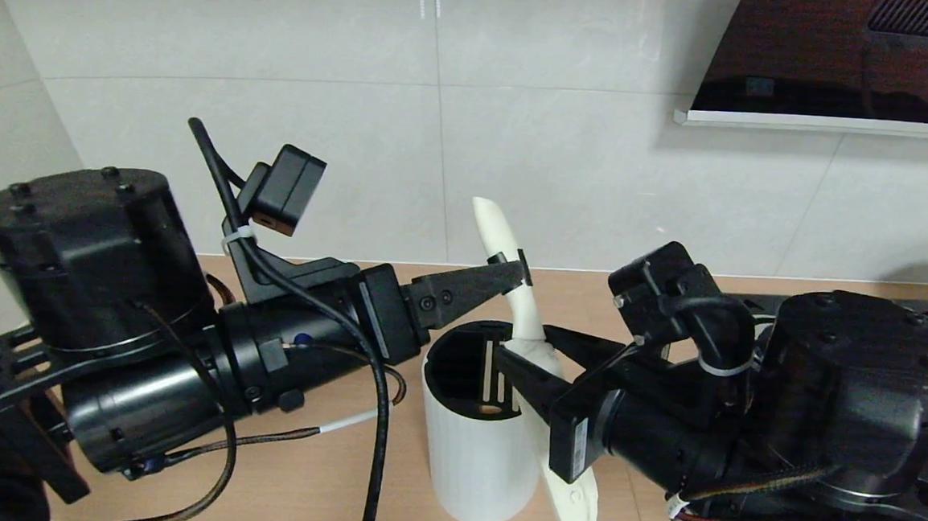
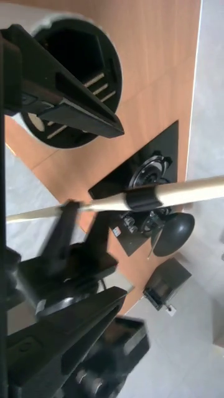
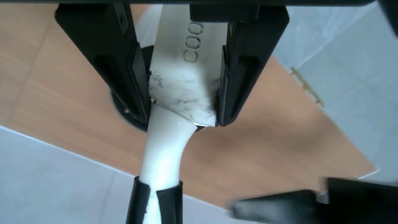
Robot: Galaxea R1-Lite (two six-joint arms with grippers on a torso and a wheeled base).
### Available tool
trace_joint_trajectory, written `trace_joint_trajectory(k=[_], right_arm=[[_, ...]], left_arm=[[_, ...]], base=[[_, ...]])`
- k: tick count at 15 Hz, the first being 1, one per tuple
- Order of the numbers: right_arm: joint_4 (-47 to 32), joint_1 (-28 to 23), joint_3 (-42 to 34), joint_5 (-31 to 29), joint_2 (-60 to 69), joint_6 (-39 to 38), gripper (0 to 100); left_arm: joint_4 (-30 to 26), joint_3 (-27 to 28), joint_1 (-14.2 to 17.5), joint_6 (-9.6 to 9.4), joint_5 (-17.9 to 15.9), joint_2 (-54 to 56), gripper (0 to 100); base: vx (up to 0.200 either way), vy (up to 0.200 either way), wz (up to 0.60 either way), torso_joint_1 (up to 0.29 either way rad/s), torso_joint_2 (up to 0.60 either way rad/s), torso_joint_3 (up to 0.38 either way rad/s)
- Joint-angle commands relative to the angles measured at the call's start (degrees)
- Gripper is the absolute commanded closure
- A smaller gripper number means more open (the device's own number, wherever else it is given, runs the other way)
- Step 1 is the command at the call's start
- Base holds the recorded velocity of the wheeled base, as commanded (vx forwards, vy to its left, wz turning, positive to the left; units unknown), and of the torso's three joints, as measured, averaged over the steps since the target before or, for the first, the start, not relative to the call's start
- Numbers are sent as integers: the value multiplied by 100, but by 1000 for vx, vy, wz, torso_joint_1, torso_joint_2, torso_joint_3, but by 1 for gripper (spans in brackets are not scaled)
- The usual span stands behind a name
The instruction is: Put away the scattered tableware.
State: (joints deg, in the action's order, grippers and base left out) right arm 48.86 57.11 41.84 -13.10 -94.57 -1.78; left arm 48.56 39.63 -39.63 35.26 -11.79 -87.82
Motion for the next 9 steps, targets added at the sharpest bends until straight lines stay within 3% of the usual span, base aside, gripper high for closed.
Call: trace_joint_trajectory(k=[1,9], right_arm=[[1,142,-27,10,-96,-33,100],[18,371,-35,10,-193,-68,100]], left_arm=[[40,1,-18,-1,1,-104,0],[58,1,-18,-1,54,-192,0]], base=[[0,0,0,0,0,0],[0,0,0,0,0,0]])
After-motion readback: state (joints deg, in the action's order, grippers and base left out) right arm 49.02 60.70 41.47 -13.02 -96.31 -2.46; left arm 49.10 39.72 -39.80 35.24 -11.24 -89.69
